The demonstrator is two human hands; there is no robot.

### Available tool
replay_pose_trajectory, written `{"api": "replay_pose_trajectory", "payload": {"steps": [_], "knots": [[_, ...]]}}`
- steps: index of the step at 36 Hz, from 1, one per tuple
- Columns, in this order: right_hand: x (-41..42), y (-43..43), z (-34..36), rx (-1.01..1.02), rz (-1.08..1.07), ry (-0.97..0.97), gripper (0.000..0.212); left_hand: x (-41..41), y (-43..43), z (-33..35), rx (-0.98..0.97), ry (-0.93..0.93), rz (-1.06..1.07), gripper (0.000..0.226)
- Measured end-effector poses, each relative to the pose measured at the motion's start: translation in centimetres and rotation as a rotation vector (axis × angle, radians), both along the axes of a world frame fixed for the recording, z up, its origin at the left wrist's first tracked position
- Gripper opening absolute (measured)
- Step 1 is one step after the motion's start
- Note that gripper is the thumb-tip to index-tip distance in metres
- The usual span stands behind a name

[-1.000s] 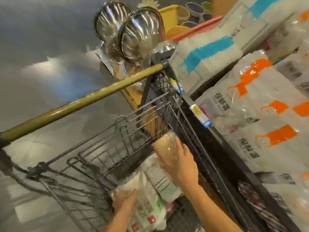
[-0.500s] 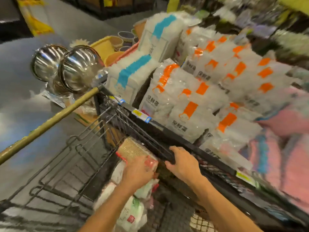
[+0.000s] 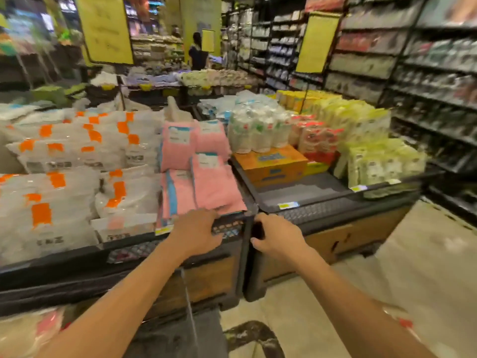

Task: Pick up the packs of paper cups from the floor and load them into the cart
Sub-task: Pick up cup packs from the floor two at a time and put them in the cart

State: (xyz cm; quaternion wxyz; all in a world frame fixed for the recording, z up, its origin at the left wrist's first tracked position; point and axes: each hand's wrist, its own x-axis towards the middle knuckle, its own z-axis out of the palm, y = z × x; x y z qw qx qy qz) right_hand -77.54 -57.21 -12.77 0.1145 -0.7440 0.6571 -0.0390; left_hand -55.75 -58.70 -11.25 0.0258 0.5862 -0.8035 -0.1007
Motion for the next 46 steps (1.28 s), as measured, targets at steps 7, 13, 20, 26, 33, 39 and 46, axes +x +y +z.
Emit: {"api": "replay_pose_trajectory", "payload": {"steps": [7, 13, 20, 26, 33, 39, 46], "knots": [[-19.9, 10.2, -0.6, -0.023, -0.390, -0.017, 0.049, -21.8, 2.7, 1.5, -0.035, -0.076, -0.430, 0.050], [-31.5, 18.3, -2.0, -0.006, -0.694, -0.087, 0.056, -35.1, 5.8, 0.8, -0.020, -0.116, -0.678, 0.061], [-40.3, 25.8, -4.1, 0.052, -0.987, -0.122, 0.063, -47.3, 7.9, -2.6, 0.034, -0.142, -0.884, 0.065], [-45.3, 30.4, -6.2, 0.139, -1.178, -0.085, 0.063, -56.1, 9.5, -7.1, 0.158, -0.068, -1.052, 0.058], [-48.5, 35.4, -9.8, 0.233, -1.416, -0.150, 0.054, -65.7, 12.4, -12.6, 0.299, -0.128, -1.245, 0.054], [-51.0, 40.1, -14.7, 0.307, -1.517, -0.267, 0.041, -70.9, 16.5, -18.9, 0.468, -0.180, -1.235, 0.056], [-58.6, 43.6, -24.7, 0.404, -1.473, -0.399, 0.054, -75.8, 20.7, -29.4, 0.511, -0.352, -1.227, 0.055]]}}
